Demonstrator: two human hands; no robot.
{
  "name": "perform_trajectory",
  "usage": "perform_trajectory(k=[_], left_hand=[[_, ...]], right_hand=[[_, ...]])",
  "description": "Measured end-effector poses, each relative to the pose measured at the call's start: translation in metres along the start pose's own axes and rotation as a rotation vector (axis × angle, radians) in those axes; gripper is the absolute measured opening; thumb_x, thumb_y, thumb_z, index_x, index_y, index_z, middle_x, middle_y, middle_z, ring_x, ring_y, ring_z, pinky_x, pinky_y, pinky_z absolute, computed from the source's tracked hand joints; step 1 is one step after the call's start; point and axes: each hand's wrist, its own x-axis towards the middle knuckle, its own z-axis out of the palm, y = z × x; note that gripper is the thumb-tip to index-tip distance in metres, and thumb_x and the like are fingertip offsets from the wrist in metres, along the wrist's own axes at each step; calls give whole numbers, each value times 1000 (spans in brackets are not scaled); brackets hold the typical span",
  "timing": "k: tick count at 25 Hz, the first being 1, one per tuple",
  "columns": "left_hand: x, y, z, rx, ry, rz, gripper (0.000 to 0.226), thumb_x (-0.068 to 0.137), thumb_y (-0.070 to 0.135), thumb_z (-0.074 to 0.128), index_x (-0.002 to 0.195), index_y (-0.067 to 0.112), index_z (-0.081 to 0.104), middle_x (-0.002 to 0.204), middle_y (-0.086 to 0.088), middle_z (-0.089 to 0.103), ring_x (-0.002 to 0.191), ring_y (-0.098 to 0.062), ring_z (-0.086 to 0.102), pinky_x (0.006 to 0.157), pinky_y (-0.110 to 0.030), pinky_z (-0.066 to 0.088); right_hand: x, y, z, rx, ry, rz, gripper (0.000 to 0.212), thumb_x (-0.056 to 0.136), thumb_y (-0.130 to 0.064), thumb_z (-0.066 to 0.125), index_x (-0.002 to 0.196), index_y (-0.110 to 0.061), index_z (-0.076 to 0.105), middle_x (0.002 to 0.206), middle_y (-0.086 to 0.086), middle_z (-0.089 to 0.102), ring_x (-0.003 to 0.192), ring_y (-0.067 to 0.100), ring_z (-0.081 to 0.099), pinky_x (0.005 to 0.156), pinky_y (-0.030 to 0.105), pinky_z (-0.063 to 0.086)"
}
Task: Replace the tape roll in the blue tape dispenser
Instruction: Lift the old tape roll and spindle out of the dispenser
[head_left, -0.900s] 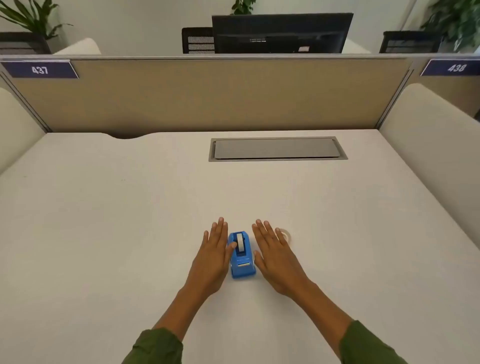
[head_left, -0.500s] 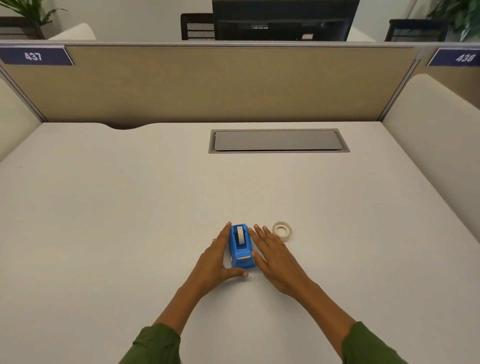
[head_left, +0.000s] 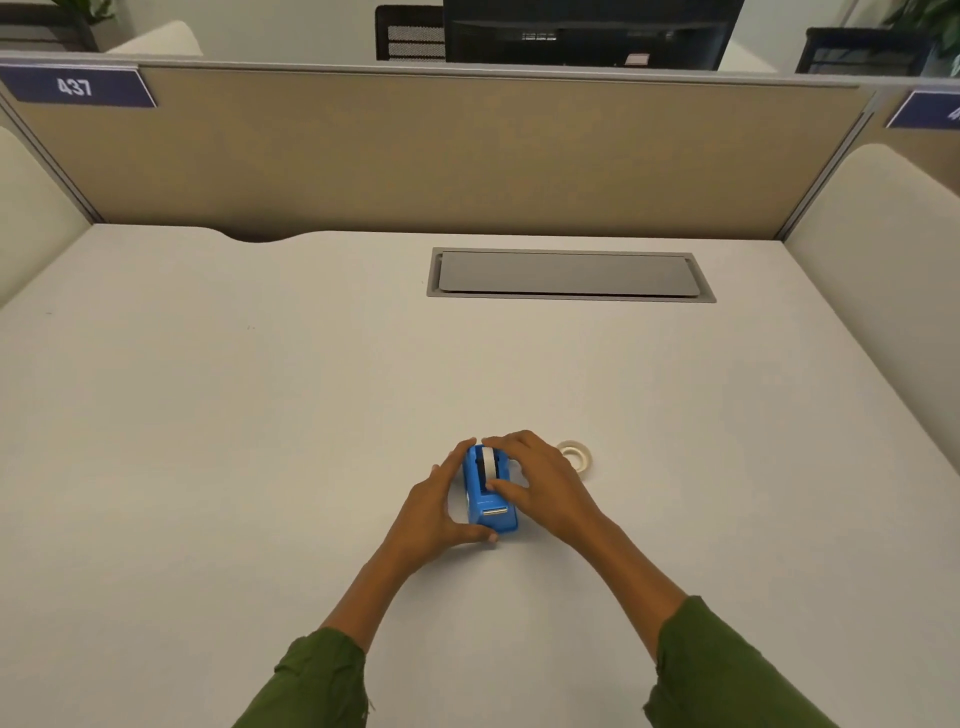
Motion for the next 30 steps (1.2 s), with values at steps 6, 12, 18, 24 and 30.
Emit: perform_trajectory(k=[6,12,18,24,30], left_hand=[[-1,-2,1,-14,-3,-5,110,60,32,84,143,31,12,152,3,29,136,-18,32,108,-32,30],[-9,12,-6,-165,85,-42,85,69,56,62,141,33,24,150,8,31,138,-13,28,108,-25,24],[-14,49,-20,-436,323,3,23,86,25,61,109,26,67,112,5,69,102,-12,64,88,-22,49],[-12,64,-17,-574,234,-31,25,83,19,66,107,16,69,103,-7,73,90,-14,70,84,-27,52],[-8,67,-19,-637,239,-130,22,79,15,69,101,14,71,97,-10,74,85,-18,71,88,-36,54]], right_hand=[[3,-5,-3,44,7,26,46,86,-23,65,130,-23,50,135,-2,54,123,16,48,102,27,36],[-7,-16,-19,252,137,39,48,79,-14,72,123,-26,57,128,-6,61,118,9,53,101,25,40],[-16,-26,-36,385,152,15,44,75,-14,77,114,-29,61,104,-16,66,94,-5,62,83,5,47],[-18,-28,-46,530,142,11,44,74,-10,77,112,-28,65,105,-7,69,91,0,67,75,10,53],[-20,-23,-47,625,111,2,43,71,-9,80,108,-26,67,106,-8,70,94,6,69,77,16,55]])
